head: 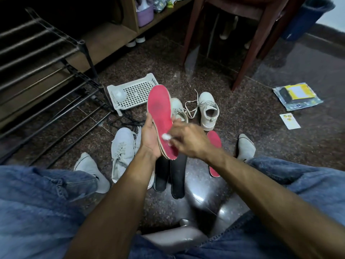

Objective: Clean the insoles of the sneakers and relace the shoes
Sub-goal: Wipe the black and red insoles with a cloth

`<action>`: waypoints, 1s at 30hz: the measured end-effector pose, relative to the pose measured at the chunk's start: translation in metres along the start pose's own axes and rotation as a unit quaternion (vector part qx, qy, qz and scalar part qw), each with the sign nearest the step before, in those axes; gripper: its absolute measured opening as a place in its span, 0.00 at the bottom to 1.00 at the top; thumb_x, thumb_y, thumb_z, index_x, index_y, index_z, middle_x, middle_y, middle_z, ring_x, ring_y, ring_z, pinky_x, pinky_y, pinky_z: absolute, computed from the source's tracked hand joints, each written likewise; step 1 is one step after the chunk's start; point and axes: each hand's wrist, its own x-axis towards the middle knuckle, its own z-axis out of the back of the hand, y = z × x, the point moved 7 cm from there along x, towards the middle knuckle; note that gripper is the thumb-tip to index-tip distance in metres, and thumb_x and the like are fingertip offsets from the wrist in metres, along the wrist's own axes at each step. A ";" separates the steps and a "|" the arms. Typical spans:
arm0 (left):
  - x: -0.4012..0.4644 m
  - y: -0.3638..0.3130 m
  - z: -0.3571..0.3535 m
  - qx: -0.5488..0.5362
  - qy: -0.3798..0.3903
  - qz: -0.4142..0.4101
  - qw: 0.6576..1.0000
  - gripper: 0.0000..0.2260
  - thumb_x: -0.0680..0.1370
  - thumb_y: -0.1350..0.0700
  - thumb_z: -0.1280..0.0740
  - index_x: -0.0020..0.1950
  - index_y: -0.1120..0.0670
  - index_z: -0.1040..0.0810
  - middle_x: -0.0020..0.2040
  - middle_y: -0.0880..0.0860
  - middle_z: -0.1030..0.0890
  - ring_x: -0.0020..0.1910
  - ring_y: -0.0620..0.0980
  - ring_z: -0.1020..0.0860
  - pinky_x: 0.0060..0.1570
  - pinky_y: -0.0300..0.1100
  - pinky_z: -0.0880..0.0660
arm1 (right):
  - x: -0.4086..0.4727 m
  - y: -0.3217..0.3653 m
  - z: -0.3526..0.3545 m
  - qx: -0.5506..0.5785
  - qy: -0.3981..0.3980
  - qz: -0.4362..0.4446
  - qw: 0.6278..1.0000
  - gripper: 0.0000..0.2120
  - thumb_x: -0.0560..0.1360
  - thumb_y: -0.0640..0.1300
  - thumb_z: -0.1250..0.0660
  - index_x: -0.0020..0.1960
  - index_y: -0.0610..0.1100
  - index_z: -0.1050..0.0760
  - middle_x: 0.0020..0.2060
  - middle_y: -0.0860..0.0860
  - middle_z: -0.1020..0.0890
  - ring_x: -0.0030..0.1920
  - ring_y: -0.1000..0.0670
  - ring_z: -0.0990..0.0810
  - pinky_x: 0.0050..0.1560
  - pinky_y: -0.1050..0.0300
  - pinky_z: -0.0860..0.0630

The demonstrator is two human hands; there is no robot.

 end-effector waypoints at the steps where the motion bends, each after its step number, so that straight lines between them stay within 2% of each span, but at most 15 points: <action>1: 0.000 -0.002 -0.001 -0.017 0.000 -0.004 1.000 0.32 0.80 0.34 0.51 0.56 0.60 0.22 0.44 0.58 0.18 0.52 0.57 0.20 0.55 0.55 0.23 | -0.008 0.008 0.000 0.006 0.021 0.032 0.999 0.05 0.73 0.43 0.30 0.48 0.47 0.18 0.45 0.52 0.19 0.45 0.45 0.19 0.39 0.51 0.24; 2: 0.000 -0.003 -0.002 -0.034 0.002 -0.003 0.999 0.32 0.79 0.34 0.51 0.56 0.60 0.23 0.43 0.59 0.18 0.54 0.59 0.21 0.54 0.58 0.23 | -0.014 0.015 0.002 0.001 0.030 0.060 0.998 0.06 0.72 0.42 0.30 0.49 0.47 0.18 0.45 0.52 0.19 0.44 0.45 0.19 0.37 0.52 0.25; 4: -0.002 0.001 -0.009 -0.039 0.005 0.010 0.999 0.33 0.79 0.33 0.51 0.56 0.61 0.22 0.45 0.59 0.20 0.52 0.59 0.19 0.51 0.56 0.21 | -0.014 0.019 0.011 -0.035 0.034 0.081 0.995 0.08 0.72 0.44 0.31 0.51 0.47 0.18 0.46 0.51 0.19 0.44 0.44 0.19 0.37 0.51 0.25; 7: -0.007 0.011 -0.025 0.001 0.010 0.019 1.000 0.31 0.80 0.35 0.50 0.57 0.58 0.20 0.47 0.58 0.18 0.46 0.55 0.18 0.47 0.50 0.20 | 0.016 0.002 0.030 -0.122 0.005 0.007 0.993 0.12 0.76 0.49 0.39 0.57 0.50 0.21 0.50 0.50 0.22 0.47 0.40 0.20 0.42 0.46 0.24; 10: -0.010 0.002 -0.035 -0.004 0.018 0.005 1.000 0.27 0.81 0.37 0.49 0.56 0.57 0.20 0.45 0.58 0.16 0.44 0.55 0.17 0.44 0.49 0.19 | 0.029 -0.002 0.047 -0.079 -0.039 -0.042 0.995 0.15 0.75 0.52 0.42 0.51 0.50 0.19 0.47 0.50 0.20 0.47 0.40 0.20 0.43 0.46 0.24; 12: -0.011 -0.007 -0.037 -0.013 0.025 0.008 1.000 0.30 0.80 0.36 0.47 0.51 0.61 0.20 0.51 0.60 0.19 0.48 0.57 0.18 0.45 0.50 0.19 | 0.016 0.012 0.041 -0.020 -0.003 0.007 1.000 0.14 0.75 0.53 0.41 0.45 0.48 0.18 0.44 0.51 0.19 0.44 0.44 0.20 0.43 0.48 0.24; 14: -0.010 -0.012 -0.035 -0.017 0.026 0.015 0.999 0.32 0.79 0.35 0.47 0.49 0.64 0.21 0.56 0.62 0.24 0.59 0.61 0.22 0.52 0.56 0.21 | -0.007 0.030 0.029 0.009 0.058 0.058 0.997 0.06 0.74 0.47 0.33 0.43 0.48 0.19 0.41 0.53 0.19 0.41 0.46 0.20 0.40 0.48 0.23; 16: -0.010 -0.012 -0.034 -0.026 0.012 0.009 1.000 0.33 0.80 0.36 0.46 0.47 0.65 0.20 0.51 0.61 0.22 0.61 0.63 0.23 0.59 0.58 0.24 | -0.019 0.038 0.031 -0.017 0.048 0.101 0.994 0.06 0.72 0.45 0.34 0.45 0.48 0.19 0.42 0.53 0.20 0.39 0.46 0.19 0.34 0.51 0.23; 18: -0.015 -0.004 -0.042 -0.015 0.026 0.027 0.999 0.31 0.80 0.36 0.46 0.49 0.63 0.19 0.47 0.61 0.19 0.53 0.60 0.18 0.52 0.54 0.20 | -0.006 0.031 0.039 -0.091 0.015 0.097 0.991 0.11 0.75 0.49 0.39 0.50 0.48 0.19 0.45 0.51 0.21 0.39 0.43 0.19 0.32 0.52 0.26; 20: -0.018 0.005 -0.048 0.010 0.024 0.030 0.999 0.27 0.81 0.38 0.46 0.54 0.58 0.19 0.43 0.58 0.17 0.43 0.55 0.16 0.43 0.48 0.19 | 0.018 0.012 0.054 -0.156 -0.018 0.018 0.987 0.12 0.77 0.49 0.41 0.54 0.50 0.20 0.48 0.50 0.22 0.43 0.41 0.19 0.36 0.50 0.28; 21: -0.019 0.006 -0.051 0.020 0.023 0.026 0.999 0.25 0.82 0.39 0.47 0.56 0.57 0.20 0.43 0.57 0.16 0.42 0.54 0.17 0.42 0.47 0.19 | 0.027 0.004 0.061 -0.152 -0.036 -0.016 0.988 0.12 0.77 0.49 0.40 0.54 0.51 0.20 0.48 0.51 0.22 0.45 0.41 0.20 0.39 0.49 0.28; 23: -0.021 -0.001 -0.055 0.010 0.036 0.019 0.999 0.24 0.82 0.39 0.46 0.57 0.57 0.22 0.44 0.56 0.18 0.44 0.53 0.18 0.45 0.47 0.20 | 0.028 0.005 0.062 -0.073 -0.036 -0.024 0.996 0.08 0.76 0.48 0.36 0.48 0.51 0.18 0.44 0.52 0.20 0.44 0.44 0.20 0.41 0.49 0.25; 25: -0.021 -0.013 -0.053 -0.010 0.037 0.007 0.999 0.25 0.81 0.39 0.46 0.54 0.59 0.23 0.46 0.57 0.22 0.51 0.55 0.20 0.50 0.48 0.22 | 0.011 0.023 0.051 -0.001 0.012 0.036 0.999 0.05 0.74 0.48 0.32 0.41 0.50 0.19 0.40 0.54 0.20 0.40 0.47 0.20 0.40 0.49 0.24; 28: -0.017 -0.017 -0.040 -0.021 0.021 0.003 1.000 0.30 0.80 0.38 0.45 0.54 0.64 0.21 0.50 0.59 0.21 0.64 0.62 0.24 0.64 0.57 0.29 | -0.021 0.047 0.033 -0.040 0.091 0.135 0.986 0.07 0.72 0.47 0.34 0.46 0.47 0.19 0.43 0.52 0.20 0.40 0.46 0.19 0.34 0.50 0.24; 30: -0.020 -0.009 -0.044 -0.003 0.021 0.006 1.000 0.28 0.80 0.39 0.44 0.51 0.62 0.18 0.47 0.58 0.20 0.57 0.60 0.21 0.61 0.55 0.28 | -0.008 0.039 0.040 -0.087 0.044 0.121 0.988 0.14 0.73 0.52 0.42 0.48 0.48 0.19 0.44 0.52 0.21 0.39 0.43 0.19 0.32 0.51 0.26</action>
